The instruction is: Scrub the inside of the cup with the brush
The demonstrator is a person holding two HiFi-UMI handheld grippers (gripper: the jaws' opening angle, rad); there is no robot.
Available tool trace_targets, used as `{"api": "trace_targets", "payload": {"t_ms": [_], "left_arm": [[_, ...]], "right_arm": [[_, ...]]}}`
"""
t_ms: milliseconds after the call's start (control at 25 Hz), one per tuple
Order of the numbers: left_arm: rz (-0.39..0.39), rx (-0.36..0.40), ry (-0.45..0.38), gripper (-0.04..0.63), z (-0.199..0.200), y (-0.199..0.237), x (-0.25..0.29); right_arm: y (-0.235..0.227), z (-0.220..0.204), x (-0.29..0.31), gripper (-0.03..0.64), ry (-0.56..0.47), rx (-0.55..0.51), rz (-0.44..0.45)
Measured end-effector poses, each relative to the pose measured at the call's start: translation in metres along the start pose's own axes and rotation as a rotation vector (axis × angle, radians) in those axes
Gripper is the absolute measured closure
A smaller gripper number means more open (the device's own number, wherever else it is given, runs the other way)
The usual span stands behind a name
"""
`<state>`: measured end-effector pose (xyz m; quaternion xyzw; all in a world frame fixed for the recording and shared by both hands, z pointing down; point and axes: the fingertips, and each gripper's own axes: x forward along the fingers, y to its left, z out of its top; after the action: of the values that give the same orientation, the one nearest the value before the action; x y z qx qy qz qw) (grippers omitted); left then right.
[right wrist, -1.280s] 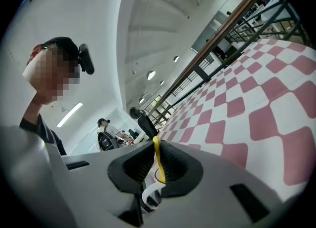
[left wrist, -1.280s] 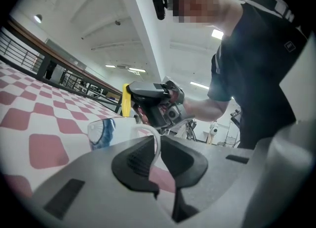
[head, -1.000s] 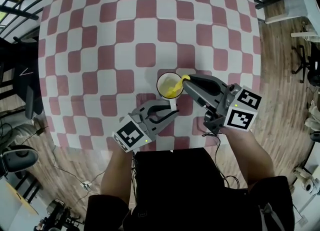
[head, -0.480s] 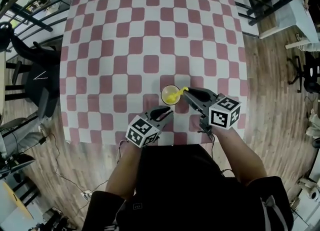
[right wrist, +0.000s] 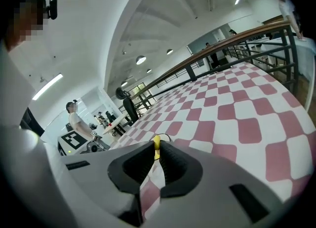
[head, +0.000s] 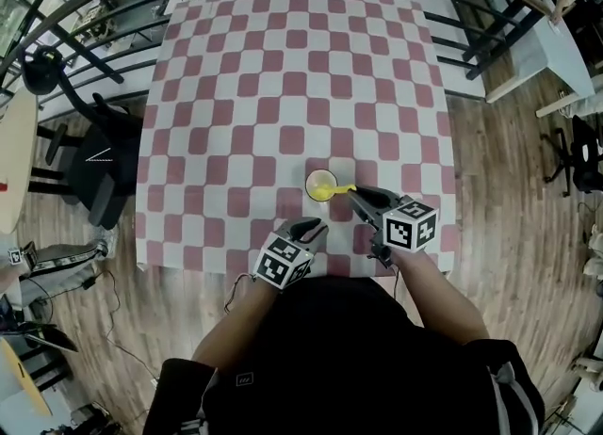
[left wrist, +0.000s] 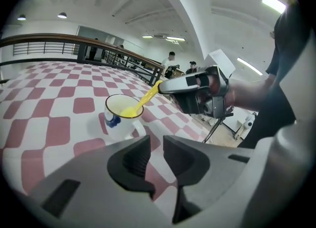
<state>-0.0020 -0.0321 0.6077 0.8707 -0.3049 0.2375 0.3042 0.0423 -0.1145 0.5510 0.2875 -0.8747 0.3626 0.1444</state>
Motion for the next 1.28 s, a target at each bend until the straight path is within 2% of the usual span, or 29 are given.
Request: {"api": "trace_targets", "payload": {"t_ms": [200,320,520,600,800,920,1040,1280], "left_arm": [[0.039,0.024,-0.027,0.518,0.013,-0.001,-0.024],[0.063,0.033,-0.080,0.518,0.028,0.005,-0.041],[0.018,0.048,-0.260,0.492,0.080,-0.003,-0.078],[0.025,0.060,-0.315,0.485,0.103,-0.003,-0.092],[0.076,0.131,-0.417,0.485,0.158,-0.013,-0.133],[0.100,0.149,-0.437,0.485,0.184,-0.021,-0.153],[0.092,0.149,-0.461,0.486,0.208,-0.029,-0.171],[0.097,0.248,-0.481,0.499,0.244,-0.042,-0.198]], "right_arm": [[-0.006,0.022,-0.023,0.574,-0.093,0.033,-0.028],[-0.006,0.042,-0.040,0.574,-0.164,0.067,-0.011],[0.015,0.077,-0.072,0.574,-0.307,0.198,0.120],[0.028,0.091,-0.082,0.574,-0.349,0.211,0.163],[0.055,0.122,-0.110,0.574,-0.414,0.131,0.190],[0.070,0.141,-0.126,0.574,-0.447,0.065,0.201],[0.085,0.159,-0.142,0.574,-0.469,-0.018,0.209],[0.108,0.195,-0.173,0.574,-0.544,-0.141,0.242]]}}
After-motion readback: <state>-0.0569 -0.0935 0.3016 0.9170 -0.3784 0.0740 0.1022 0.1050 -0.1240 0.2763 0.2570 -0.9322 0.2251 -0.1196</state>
